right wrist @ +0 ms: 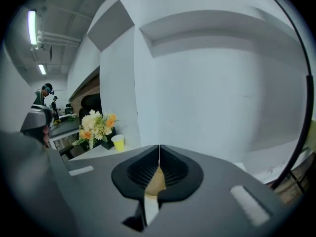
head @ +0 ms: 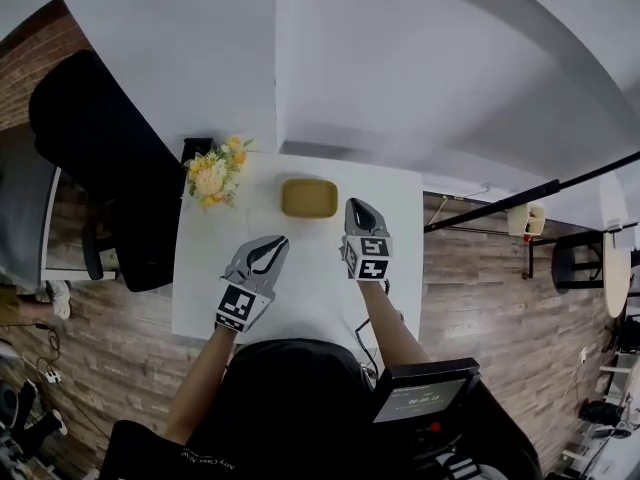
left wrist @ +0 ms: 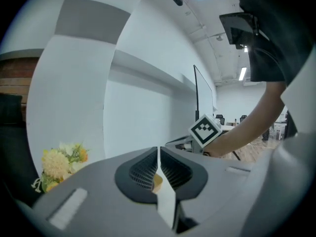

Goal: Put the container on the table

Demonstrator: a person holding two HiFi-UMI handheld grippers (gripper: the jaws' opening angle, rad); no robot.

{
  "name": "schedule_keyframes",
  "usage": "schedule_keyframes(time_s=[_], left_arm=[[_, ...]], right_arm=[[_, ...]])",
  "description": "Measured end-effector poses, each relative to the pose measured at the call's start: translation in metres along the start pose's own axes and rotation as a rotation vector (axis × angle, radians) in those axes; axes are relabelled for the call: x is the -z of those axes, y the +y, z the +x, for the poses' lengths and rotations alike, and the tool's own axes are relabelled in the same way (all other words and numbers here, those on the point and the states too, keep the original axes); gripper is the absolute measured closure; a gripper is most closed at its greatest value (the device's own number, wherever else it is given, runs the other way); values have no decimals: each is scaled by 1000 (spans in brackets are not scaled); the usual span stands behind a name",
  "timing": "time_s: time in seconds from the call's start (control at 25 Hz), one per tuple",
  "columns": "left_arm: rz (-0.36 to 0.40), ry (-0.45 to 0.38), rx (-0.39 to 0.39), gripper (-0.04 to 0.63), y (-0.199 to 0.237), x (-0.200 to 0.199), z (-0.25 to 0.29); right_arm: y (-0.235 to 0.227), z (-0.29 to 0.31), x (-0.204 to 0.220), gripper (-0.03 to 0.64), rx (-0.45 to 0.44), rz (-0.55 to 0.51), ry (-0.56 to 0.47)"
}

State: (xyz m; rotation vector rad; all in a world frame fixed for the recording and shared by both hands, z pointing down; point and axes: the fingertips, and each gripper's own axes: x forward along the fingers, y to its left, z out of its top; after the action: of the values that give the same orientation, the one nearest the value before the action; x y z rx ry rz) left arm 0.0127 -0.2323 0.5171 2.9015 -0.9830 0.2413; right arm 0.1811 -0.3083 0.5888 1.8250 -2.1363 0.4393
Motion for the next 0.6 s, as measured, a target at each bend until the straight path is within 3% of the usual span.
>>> schedule_keyframes(time_s=[0.32,0.52,0.6], left_arm=[[146,-61,41,578,11,-45,15],[128,-149,-27,578,21,-97,5],[110,-168,-61,580,19,-110,-4]], right_arm=[[33,-75,-86,605,-23,-96,-230],[63,-121,-150,606,-45,-159,-396],[74,-137,-160,606,-50,-171,-411]])
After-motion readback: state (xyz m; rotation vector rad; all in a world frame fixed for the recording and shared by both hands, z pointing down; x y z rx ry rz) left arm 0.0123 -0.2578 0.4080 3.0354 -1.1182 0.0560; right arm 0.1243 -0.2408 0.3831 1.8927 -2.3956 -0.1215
